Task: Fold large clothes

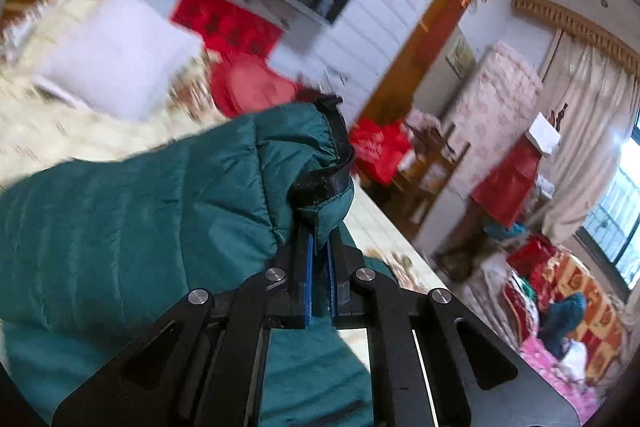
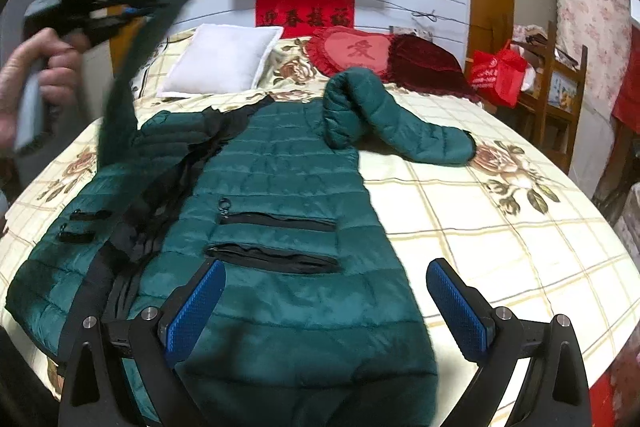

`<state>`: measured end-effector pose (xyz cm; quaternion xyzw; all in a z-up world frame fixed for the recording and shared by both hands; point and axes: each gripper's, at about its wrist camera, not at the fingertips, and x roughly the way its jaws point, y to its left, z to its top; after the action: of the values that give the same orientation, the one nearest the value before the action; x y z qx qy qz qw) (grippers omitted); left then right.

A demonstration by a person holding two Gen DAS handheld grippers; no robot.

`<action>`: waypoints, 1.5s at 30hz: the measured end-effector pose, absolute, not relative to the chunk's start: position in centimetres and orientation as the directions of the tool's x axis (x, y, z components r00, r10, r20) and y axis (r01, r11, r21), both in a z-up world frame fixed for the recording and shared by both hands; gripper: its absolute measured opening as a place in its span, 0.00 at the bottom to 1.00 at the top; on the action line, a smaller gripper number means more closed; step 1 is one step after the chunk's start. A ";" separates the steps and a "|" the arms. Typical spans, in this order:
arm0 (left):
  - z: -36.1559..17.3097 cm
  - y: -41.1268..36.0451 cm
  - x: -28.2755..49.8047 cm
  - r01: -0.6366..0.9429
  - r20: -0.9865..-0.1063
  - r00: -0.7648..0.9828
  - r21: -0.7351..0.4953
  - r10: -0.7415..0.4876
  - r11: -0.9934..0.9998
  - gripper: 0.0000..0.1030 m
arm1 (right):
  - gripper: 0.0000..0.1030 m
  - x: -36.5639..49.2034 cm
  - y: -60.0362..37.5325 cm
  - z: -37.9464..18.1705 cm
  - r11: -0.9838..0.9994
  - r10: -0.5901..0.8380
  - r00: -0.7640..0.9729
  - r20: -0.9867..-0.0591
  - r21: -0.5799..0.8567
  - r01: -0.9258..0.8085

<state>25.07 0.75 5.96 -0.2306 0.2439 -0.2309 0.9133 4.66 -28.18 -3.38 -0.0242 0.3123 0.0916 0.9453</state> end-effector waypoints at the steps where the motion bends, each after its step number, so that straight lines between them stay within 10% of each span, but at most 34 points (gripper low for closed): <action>1: 4.3 -0.7 26.2 0.298 -0.361 0.751 -0.564 -0.554 0.771 0.04 | 0.97 4.6 -28.6 -3.3 0.983 0.158 0.788 -0.595 0.019 -0.183; 13: -6.5 -7.0 29.1 0.155 -0.648 0.579 -0.508 -0.494 0.847 0.06 | 0.97 5.1 -32.8 -3.7 0.982 0.181 0.766 -0.617 0.151 -0.110; 19: -4.7 -5.3 25.8 0.189 -0.613 0.565 -0.556 -0.552 0.810 0.49 | 0.97 4.9 -31.9 -3.4 0.989 0.150 0.781 -0.606 0.107 -0.106; 25: -2.7 1.4 22.8 0.152 -0.586 0.638 -0.539 -0.499 0.828 0.49 | 0.97 4.8 -31.4 -3.2 0.992 0.121 0.794 -0.596 0.094 -0.081; 34: -1.4 16.1 23.7 -0.131 -0.638 0.767 -0.272 -0.077 0.953 0.49 | 0.97 11.4 -24.6 -0.4 0.978 0.194 0.791 -0.581 0.053 -0.200; 45: -7.2 18.2 28.0 -0.260 -0.754 0.657 -0.224 0.002 0.939 0.49 | 0.97 28.4 -12.8 -4.6 0.917 0.338 0.611 -0.716 0.105 -0.385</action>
<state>27.99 18.16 -7.20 -0.1582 0.4077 0.0732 0.8963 28.44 -12.77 -4.56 -0.0296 0.3923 0.2014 0.8970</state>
